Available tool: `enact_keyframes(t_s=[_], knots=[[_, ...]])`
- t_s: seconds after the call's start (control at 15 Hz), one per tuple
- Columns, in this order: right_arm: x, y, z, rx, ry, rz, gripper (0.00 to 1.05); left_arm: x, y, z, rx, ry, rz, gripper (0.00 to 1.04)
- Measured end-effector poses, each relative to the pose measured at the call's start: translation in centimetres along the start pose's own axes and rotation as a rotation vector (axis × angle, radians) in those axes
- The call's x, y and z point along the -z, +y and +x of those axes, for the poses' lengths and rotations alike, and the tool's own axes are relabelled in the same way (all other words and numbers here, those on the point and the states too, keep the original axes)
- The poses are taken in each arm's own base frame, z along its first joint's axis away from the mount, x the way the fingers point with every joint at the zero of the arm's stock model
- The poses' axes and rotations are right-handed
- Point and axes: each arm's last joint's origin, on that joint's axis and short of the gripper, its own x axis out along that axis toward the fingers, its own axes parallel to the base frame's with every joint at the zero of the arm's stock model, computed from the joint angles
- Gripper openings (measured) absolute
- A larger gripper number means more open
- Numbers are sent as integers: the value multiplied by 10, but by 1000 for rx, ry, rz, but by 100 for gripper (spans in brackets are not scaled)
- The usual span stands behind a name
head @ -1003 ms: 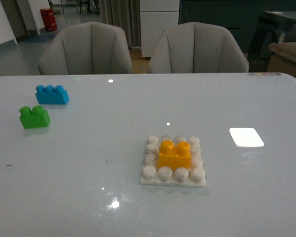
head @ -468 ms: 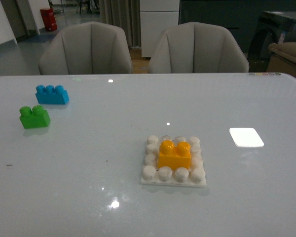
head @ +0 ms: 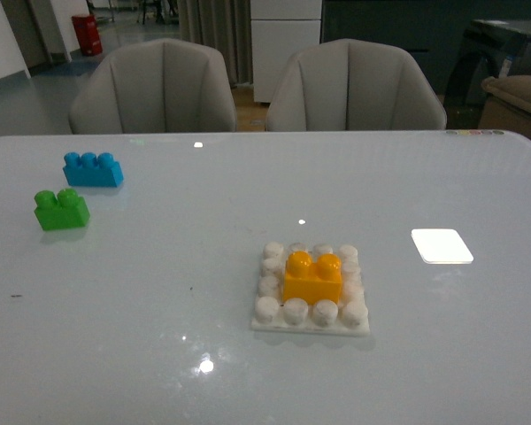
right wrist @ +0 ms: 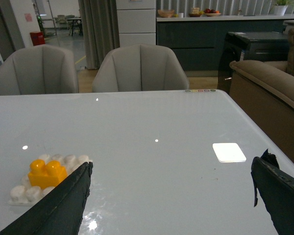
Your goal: Insert yellow block into base center
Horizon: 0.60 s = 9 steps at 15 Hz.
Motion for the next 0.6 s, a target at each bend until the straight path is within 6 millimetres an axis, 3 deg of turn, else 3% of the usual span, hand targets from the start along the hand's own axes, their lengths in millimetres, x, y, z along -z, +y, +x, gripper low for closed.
enact_keyframes(t_s=[0.33, 0.4, 0.53, 0.6], knots=[[0, 0, 0, 0, 0, 0, 98, 0, 0, 0, 0, -2, 0, 2], [0, 0, 0, 0, 0, 0, 98, 0, 0, 0, 0, -2, 0, 10], [0, 0, 0, 0, 0, 0, 98, 0, 0, 0, 0, -2, 0, 38], [0, 0, 0, 0, 0, 0, 98, 0, 0, 0, 0, -2, 0, 47]])
